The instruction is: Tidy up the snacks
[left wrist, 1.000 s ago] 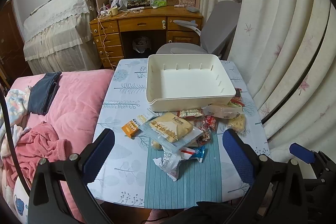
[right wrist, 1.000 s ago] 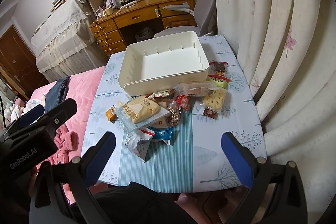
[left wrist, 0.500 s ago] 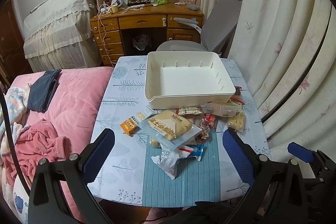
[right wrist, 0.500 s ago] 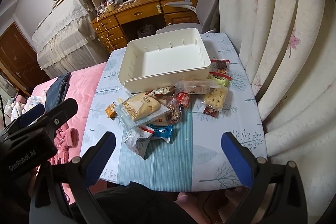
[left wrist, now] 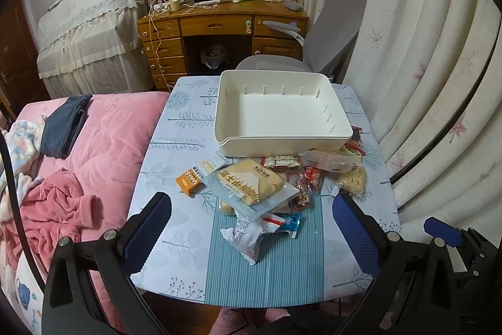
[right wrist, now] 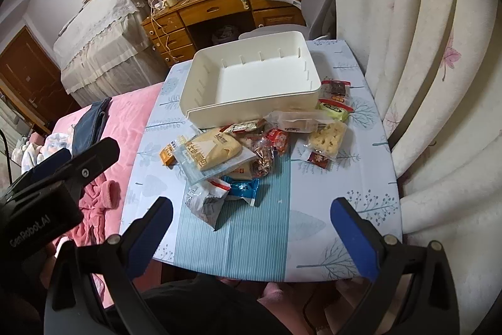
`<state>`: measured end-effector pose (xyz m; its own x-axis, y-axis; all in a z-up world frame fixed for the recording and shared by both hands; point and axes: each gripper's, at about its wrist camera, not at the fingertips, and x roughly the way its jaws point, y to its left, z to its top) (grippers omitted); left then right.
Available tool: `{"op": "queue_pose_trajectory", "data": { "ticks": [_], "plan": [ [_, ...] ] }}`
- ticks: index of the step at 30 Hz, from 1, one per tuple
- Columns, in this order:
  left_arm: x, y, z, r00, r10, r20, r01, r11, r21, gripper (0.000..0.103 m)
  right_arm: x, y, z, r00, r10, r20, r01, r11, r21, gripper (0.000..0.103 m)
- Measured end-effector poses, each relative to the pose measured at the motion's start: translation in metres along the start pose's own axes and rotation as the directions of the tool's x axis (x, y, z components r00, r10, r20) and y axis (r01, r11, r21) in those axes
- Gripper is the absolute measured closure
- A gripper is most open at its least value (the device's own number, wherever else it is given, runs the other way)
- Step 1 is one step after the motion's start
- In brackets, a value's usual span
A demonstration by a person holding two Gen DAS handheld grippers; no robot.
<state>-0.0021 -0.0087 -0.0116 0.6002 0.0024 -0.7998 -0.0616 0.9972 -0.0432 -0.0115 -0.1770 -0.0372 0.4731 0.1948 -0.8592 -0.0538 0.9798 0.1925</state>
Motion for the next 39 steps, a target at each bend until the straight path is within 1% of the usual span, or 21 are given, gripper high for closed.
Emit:
{"op": "queue_pose_trajectory", "data": {
  "ticks": [3,6,11,14,17,21,24,30,35,39],
  "plan": [
    [0.004,0.0,-0.002,1.0,0.019,-0.014,-0.019,1.0,-0.013,0.001,0.003,-0.001,-0.001,1.0,0.018,0.0,-0.018,1.0,-0.011,0.002],
    [0.01,0.001,-0.005,0.998,0.047,-0.047,-0.048,0.999,-0.025,0.001,0.009,-0.005,-0.001,0.999,0.047,-0.02,-0.047,0.999,-0.018,0.002],
    [0.021,0.011,-0.01,0.991,0.089,-0.095,-0.095,0.994,-0.055,0.001,0.022,-0.013,-0.002,0.996,0.076,-0.051,-0.076,0.997,0.004,0.002],
    [0.029,0.022,-0.012,0.987,0.101,-0.121,-0.112,0.99,-0.081,0.001,0.031,-0.018,0.001,0.994,0.082,-0.072,-0.08,0.996,0.029,0.002],
    [0.039,0.035,-0.012,0.983,0.102,-0.154,-0.12,0.987,-0.109,0.001,0.04,-0.022,0.005,0.992,0.085,-0.093,-0.08,0.995,0.052,0.002],
    [0.056,0.054,-0.01,0.975,0.091,-0.203,-0.121,0.983,-0.14,0.001,0.059,-0.024,0.009,0.983,0.105,-0.151,-0.092,0.991,0.092,0.002],
    [0.074,0.07,-0.006,0.97,0.063,-0.233,-0.098,0.985,-0.143,0.001,0.071,-0.024,0.01,0.978,0.105,-0.181,-0.081,0.987,0.137,0.002],
    [0.106,0.098,0.007,0.963,0.019,-0.269,-0.043,0.996,-0.084,0.001,0.087,-0.017,0.01,0.975,0.083,-0.205,-0.032,0.97,0.24,0.002],
    [0.139,0.12,0.017,0.953,-0.003,-0.304,0.01,1.0,0.022,0.001,0.106,-0.002,0.002,0.965,0.087,-0.246,0.005,0.937,0.351,0.002],
    [0.168,0.132,0.02,0.945,-0.017,-0.326,0.059,0.991,0.119,0.001,0.119,0.012,-0.006,0.962,0.078,-0.26,0.044,0.901,0.431,0.002]
  ]
}}
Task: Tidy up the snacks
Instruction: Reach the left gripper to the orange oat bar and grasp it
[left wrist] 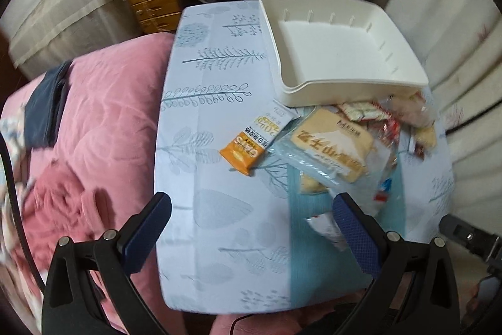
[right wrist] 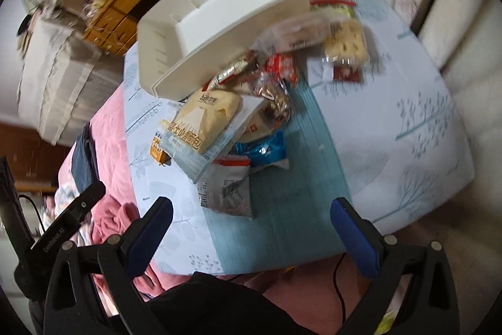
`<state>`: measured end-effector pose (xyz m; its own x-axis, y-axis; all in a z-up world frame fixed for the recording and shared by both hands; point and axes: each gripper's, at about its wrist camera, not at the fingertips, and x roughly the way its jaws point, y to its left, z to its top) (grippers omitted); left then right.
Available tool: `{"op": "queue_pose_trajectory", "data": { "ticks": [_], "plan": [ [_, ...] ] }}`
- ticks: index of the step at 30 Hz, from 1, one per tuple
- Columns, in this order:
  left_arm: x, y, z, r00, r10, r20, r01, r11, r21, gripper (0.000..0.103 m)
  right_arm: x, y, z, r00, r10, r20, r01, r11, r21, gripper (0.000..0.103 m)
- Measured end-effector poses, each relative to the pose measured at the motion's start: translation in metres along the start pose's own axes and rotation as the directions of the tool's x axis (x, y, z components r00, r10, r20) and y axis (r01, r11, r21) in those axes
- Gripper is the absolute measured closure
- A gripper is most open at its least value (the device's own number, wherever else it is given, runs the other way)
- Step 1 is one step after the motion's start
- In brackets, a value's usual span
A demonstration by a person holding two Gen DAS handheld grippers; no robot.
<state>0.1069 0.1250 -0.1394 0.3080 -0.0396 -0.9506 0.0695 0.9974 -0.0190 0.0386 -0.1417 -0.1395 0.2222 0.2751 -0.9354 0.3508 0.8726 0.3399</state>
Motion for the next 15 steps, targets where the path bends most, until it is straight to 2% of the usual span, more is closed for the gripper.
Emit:
{"op": "queue_pose_trajectory", "data": {
  "ticks": [7,15],
  "plan": [
    [0.047,0.013,0.009,0.998,-0.058,-0.01,0.058,0.982,0.182,0.004,0.029,0.021,-0.016,0.999,-0.044,0.014,0.043,0.994,0.101,0.002],
    [0.104,0.019,0.024,0.993,-0.106,-0.043,0.114,0.948,0.296,0.014,0.064,0.041,-0.028,0.995,-0.1,-0.007,0.1,0.987,0.13,0.003]
  ]
}}
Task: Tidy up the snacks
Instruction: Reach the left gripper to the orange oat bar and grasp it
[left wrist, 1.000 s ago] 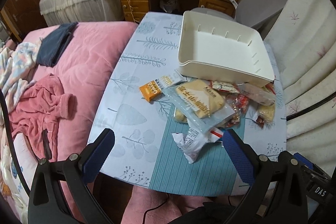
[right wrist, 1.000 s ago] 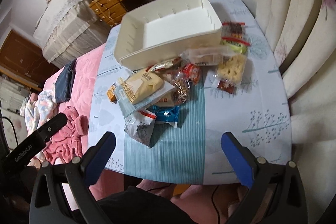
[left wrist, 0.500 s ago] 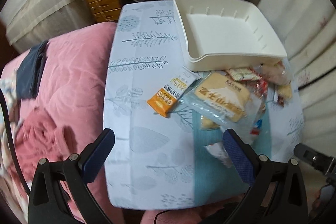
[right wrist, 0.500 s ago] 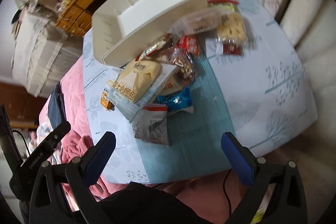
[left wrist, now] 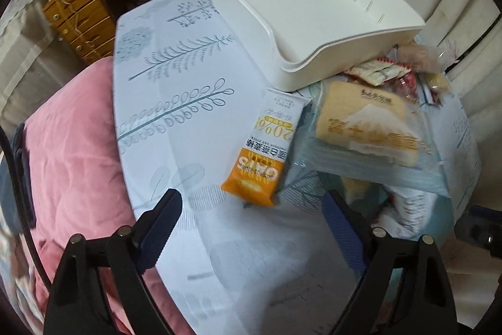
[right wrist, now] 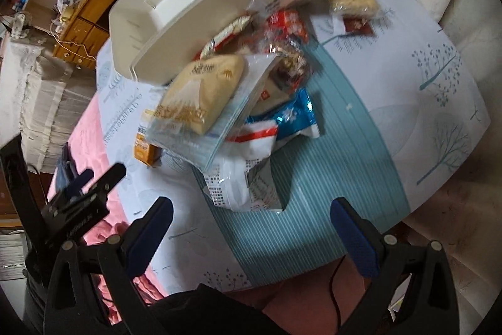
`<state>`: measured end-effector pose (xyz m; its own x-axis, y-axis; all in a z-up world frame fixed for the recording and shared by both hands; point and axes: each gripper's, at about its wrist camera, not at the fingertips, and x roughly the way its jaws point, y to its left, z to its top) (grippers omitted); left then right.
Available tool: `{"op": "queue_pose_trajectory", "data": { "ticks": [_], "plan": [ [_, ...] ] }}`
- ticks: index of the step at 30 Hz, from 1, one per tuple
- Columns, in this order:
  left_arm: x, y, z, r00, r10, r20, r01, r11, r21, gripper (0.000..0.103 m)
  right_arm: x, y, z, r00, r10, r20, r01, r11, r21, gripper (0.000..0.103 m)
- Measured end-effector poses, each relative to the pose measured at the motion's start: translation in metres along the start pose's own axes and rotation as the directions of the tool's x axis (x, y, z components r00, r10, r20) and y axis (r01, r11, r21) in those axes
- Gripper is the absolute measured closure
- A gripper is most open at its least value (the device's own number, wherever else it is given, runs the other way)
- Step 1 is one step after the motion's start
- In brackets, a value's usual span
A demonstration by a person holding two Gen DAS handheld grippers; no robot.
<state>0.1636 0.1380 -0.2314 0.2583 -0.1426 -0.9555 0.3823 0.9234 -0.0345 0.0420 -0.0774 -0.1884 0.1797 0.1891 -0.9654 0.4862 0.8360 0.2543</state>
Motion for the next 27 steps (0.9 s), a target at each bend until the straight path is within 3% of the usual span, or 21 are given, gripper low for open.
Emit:
{"op": "queue_pose_trajectory", "data": {
  "ticks": [5,10,18,23,27],
  "plan": [
    [0.032,0.006,0.013,1.0,-0.019,-0.016,0.019,0.999,0.039,0.02,0.025,0.01,-0.005,0.998,-0.044,-0.035,0.043,0.999,-0.014,0.009],
    [0.06,0.008,0.019,0.998,-0.037,-0.052,0.041,0.996,0.077,0.035,0.048,0.02,-0.009,0.995,-0.075,-0.06,0.073,0.997,-0.024,0.014],
    [0.078,0.004,0.026,0.998,-0.049,-0.033,0.053,0.992,0.111,0.036,0.07,0.029,-0.005,0.99,-0.123,-0.069,0.12,0.992,-0.046,0.023],
    [0.082,0.0,0.03,0.999,-0.037,-0.009,0.038,0.99,0.134,0.038,0.078,0.034,0.0,0.985,-0.153,-0.074,0.149,0.987,-0.066,0.038],
    [0.078,-0.005,0.027,0.999,-0.04,0.015,0.037,0.986,0.165,0.058,0.081,0.041,0.001,0.983,-0.162,-0.085,0.156,0.985,-0.076,0.041]
  ]
}}
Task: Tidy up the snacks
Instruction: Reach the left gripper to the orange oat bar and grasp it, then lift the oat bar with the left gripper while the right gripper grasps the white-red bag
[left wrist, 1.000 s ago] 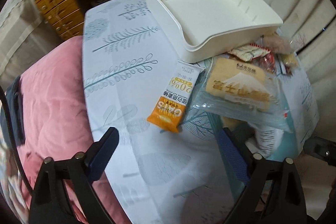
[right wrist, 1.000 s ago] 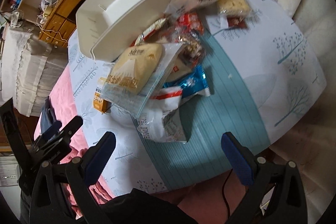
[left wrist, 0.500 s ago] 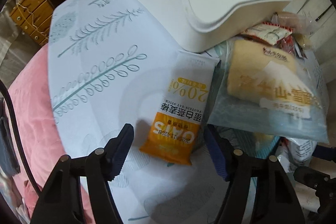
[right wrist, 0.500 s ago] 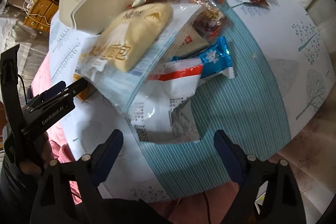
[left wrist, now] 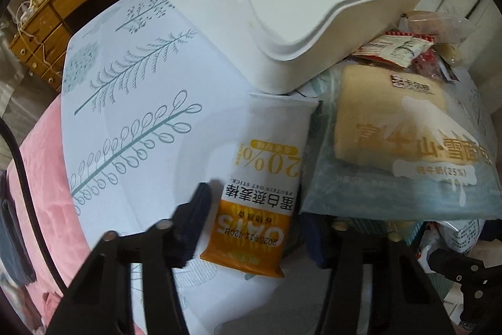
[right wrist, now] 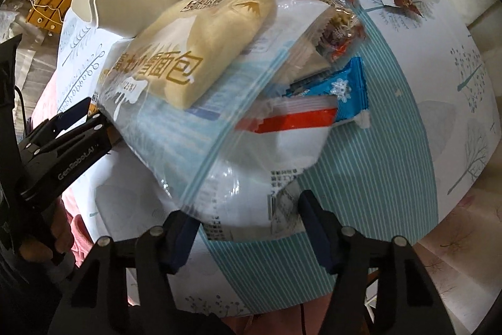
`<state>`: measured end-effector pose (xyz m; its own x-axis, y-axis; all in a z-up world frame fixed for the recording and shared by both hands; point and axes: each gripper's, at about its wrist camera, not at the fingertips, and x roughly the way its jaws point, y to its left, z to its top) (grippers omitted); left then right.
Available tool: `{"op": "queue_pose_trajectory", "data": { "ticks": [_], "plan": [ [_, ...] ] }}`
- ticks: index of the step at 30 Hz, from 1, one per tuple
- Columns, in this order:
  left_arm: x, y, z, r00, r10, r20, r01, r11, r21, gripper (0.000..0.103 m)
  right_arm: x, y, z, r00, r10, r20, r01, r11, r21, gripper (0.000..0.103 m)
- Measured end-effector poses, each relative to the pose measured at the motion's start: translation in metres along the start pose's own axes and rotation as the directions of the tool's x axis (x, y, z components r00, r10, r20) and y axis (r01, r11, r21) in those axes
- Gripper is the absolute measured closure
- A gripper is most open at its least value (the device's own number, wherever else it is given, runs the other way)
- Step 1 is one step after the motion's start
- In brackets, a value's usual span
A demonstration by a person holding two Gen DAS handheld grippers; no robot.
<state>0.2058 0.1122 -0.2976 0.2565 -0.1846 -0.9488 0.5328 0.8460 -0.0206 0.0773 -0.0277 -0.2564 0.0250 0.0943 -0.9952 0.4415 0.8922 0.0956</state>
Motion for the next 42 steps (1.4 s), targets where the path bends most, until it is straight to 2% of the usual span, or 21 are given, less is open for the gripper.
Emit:
{"op": "queue_pose_trajectory", "data": {
  "ticks": [6,11,15,27,33,36,42],
  "plan": [
    [-0.006,-0.012,0.0,1.0,-0.017,-0.014,0.017,1.0,0.011,0.062,-0.002,-0.004,0.001,0.997,0.056,-0.051,-0.053,0.997,0.058,0.045],
    [-0.011,-0.009,-0.008,0.999,-0.029,-0.038,0.029,0.999,-0.013,0.063,-0.015,-0.013,-0.001,0.99,0.118,-0.078,-0.109,0.988,0.11,0.046],
    [-0.022,0.001,-0.018,0.999,-0.034,-0.029,0.033,0.999,-0.031,0.063,-0.03,-0.02,-0.007,0.981,0.159,-0.109,-0.145,0.981,0.126,0.046],
    [-0.082,0.02,-0.036,0.995,-0.079,0.053,0.088,0.977,-0.192,0.064,-0.065,-0.02,-0.03,0.947,0.256,-0.194,-0.231,0.962,0.143,0.047],
    [-0.12,0.027,-0.045,0.987,-0.106,0.122,0.135,0.956,-0.259,0.064,-0.087,-0.01,-0.025,0.927,0.302,-0.224,-0.289,0.953,0.091,0.048],
    [-0.139,0.026,-0.047,0.979,-0.123,0.161,0.165,0.944,-0.286,0.064,-0.101,0.001,-0.019,0.923,0.322,-0.212,-0.321,0.946,0.038,0.048],
    [-0.171,0.023,-0.035,0.967,-0.103,0.234,0.176,0.932,-0.316,0.064,-0.126,0.014,0.002,0.924,0.345,-0.164,-0.358,0.931,-0.063,0.047]
  ]
}}
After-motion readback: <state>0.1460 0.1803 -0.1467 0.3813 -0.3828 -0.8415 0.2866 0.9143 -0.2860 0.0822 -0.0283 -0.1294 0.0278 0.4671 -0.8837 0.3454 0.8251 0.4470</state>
